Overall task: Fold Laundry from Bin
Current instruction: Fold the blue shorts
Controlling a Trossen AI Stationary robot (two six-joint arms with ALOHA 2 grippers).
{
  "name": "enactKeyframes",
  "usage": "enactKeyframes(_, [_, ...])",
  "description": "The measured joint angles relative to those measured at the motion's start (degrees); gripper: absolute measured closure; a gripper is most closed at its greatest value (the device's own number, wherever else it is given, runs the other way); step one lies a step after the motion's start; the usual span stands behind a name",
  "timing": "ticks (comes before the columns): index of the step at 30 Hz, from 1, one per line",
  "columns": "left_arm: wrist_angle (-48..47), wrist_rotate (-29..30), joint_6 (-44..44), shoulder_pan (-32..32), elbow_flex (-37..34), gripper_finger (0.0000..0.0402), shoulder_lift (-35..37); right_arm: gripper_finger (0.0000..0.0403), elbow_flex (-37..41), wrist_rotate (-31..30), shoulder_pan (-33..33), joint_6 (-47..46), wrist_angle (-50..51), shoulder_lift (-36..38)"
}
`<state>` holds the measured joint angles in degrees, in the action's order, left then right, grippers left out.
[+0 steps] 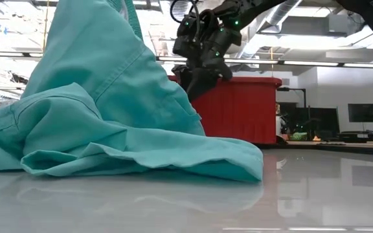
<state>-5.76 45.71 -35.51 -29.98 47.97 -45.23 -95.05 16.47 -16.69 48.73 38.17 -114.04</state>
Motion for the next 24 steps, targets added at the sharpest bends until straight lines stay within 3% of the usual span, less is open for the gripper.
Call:
enactKeyframes(9, [-1.5, 0.0, 0.9, 0.0, 0.0, 0.0401, 0.0, 0.0176, 0.1, -2.8, -1.1, -0.7, 0.7, -5.5])
enactKeyframes(12, [-1.4, 0.0, 0.9, 0.0, 0.0, 0.0401, 0.0, 0.0219, -0.1, -6.7, -0.7, -1.4, 0.1, -5.9])
enactKeyframes(18, [-2.8, 0.9, 1.0, 0.0, 0.0, 0.0401, 0.0, 0.0376, -0.4, -12.8, -0.4, -3.9, 2.5, -4.1])
enactKeyframes(24, [-3.8, 11.0, 2.1, 0.0, 0.0, 0.0401, 0.0, 0.0382, -0.6, -22.2, 0.7, -8.9, 5.8, 0.9])
